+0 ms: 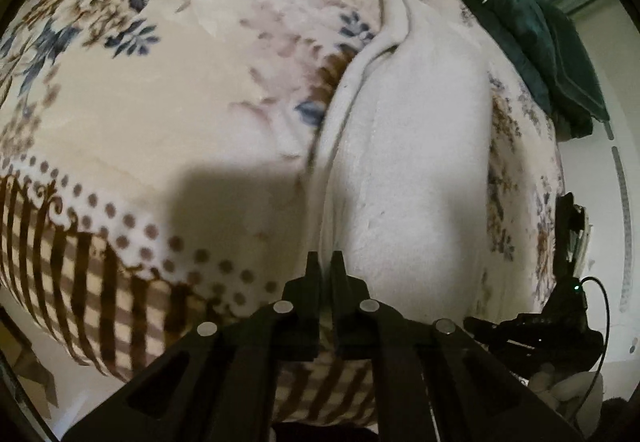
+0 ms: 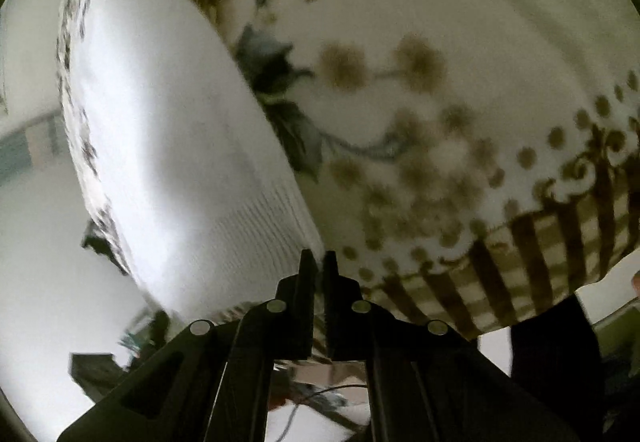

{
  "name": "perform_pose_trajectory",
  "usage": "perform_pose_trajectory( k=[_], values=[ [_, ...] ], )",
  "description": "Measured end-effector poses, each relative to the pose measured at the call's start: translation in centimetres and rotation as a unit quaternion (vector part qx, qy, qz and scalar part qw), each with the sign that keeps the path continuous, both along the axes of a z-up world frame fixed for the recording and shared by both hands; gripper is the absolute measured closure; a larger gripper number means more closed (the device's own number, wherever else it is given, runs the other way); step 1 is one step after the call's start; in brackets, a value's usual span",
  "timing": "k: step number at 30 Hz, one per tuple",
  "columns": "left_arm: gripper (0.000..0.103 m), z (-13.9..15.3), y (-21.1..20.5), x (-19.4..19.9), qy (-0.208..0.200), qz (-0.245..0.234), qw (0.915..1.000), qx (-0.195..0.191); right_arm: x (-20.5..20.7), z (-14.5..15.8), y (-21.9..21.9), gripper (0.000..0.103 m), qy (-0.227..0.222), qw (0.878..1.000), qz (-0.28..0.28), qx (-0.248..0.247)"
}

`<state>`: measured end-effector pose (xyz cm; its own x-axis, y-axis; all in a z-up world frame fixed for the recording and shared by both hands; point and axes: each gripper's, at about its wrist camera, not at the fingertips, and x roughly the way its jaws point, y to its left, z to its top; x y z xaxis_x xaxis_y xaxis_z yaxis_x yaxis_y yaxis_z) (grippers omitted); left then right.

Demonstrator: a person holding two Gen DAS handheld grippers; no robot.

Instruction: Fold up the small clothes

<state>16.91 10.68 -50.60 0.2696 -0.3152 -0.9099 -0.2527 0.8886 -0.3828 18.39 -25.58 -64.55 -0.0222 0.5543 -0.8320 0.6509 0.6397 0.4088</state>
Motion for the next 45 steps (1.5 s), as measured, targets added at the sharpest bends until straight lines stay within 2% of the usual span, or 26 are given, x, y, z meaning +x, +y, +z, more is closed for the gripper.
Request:
perform_pose_trajectory(
  k=[3,5,6,7,8,9,10,11,12,13,14,18,23,26,27,29,30,32,34,38,41,45],
  values=[
    [0.1,-2.4,1.0,-0.1,0.024,0.01,0.9995,-0.015,1.5,-1.1,2.2,0.1,0.01,1.0,0.025,-0.01],
    [0.099,-3.2,1.5,0.1,0.034,0.009,0.9991,-0.026,2.8,-2.5,3.5,0.099,0.026,0.998,0.062,0.006],
    [0.097,-3.3,1.6,0.4,0.038,0.008,0.9984,-0.04,3.2,-2.9,3.7,0.096,0.032,0.997,0.069,0.007],
    [0.096,-3.3,1.7,0.7,0.046,0.006,0.9975,-0.053,3.5,-3.0,3.8,0.089,0.034,0.997,0.074,0.015],
    [0.094,-2.9,1.9,0.9,0.049,0.005,0.9977,-0.047,3.6,-3.0,3.8,0.086,0.034,0.996,0.081,0.029],
    [0.09,-2.5,2.1,1.0,0.042,0.001,0.998,-0.048,3.8,-3.0,3.7,0.074,0.033,0.995,0.091,0.04],
    [0.076,-2.1,2.4,1.2,0.032,-0.004,0.998,-0.055,3.9,-2.7,3.4,0.058,0.028,0.994,0.095,0.048],
    [0.067,-2.0,2.9,1.4,0.027,-0.003,0.998,-0.057,3.7,-2.2,2.9,0.053,0.018,0.993,0.097,0.057],
    [0.049,-2.2,3.3,1.6,0.024,-0.002,0.9978,-0.062,3.8,-2.1,2.5,0.049,0.008,0.993,0.1,0.07],
    [0.042,-2.4,3.7,2.0,0.019,0.0,0.9973,-0.07,3.7,-2.0,2.0,0.049,0.002,0.992,0.102,0.077],
    [0.041,-3.0,4.1,2.5,0.018,0.005,0.9965,-0.081,3.8,-2.0,1.7,0.049,-0.007,0.992,0.096,0.087],
    [0.041,-6.7,3.3,5.3,0.042,-0.014,0.9875,-0.152,4.2,-3.7,-0.1,0.048,-0.027,0.991,0.078,0.104],
    [0.041,-8.8,0.5,7.0,0.065,-0.08,0.9816,-0.161,6.2,-6.9,2.0,0.041,-0.047,0.984,0.047,0.163],
    [0.043,-8.4,-0.3,7.0,0.06,-0.092,0.979,-0.172,6.7,-7.7,3.9,0.041,-0.051,0.978,0.037,0.198],
    [0.044,-8.2,-0.4,6.9,0.059,-0.094,0.9784,-0.174,6.8,-7.8,4.5,0.044,-0.053,0.978,0.04,0.2],
    [0.063,-7.9,-1.0,6.5,0.06,-0.098,0.9783,-0.172,6.5,-8.0,5.0,0.07,-0.049,0.975,0.043,0.211],
    [0.091,-7.9,-0.9,6.5,0.064,-0.101,0.9786,-0.167,6.2,-7.9,4.8,0.085,-0.044,0.974,0.042,0.218],
    [0.091,-7.5,-1.1,6.3,0.068,-0.096,0.9779,-0.173,5.7,-7.3,4.8,0.087,-0.05,0.975,0.032,0.215],
    [0.092,-6.9,-0.5,6.3,0.072,-0.067,0.9757,-0.196,5.9,-6.1,4.8,0.089,-0.056,0.975,0.028,0.212],
    [0.092,-3.5,0.4,7.3,0.057,-0.026,0.9697,-0.236,7.2,-2.1,4.8,0.09,-0.084,0.971,0.017,0.222],
    [0.092,0.3,0.5,10.0,0.017,-0.026,0.9698,-0.242,10.0,1.7,4.0,0.09,-0.118,0.969,0.012,0.218],
    [0.092,4.3,-0.5,16.9,-0.047,-0.022,0.9657,-0.254,17.4,5.9,3.0,0.09,-0.17,0.963,-0.002,0.21]
  ],
)
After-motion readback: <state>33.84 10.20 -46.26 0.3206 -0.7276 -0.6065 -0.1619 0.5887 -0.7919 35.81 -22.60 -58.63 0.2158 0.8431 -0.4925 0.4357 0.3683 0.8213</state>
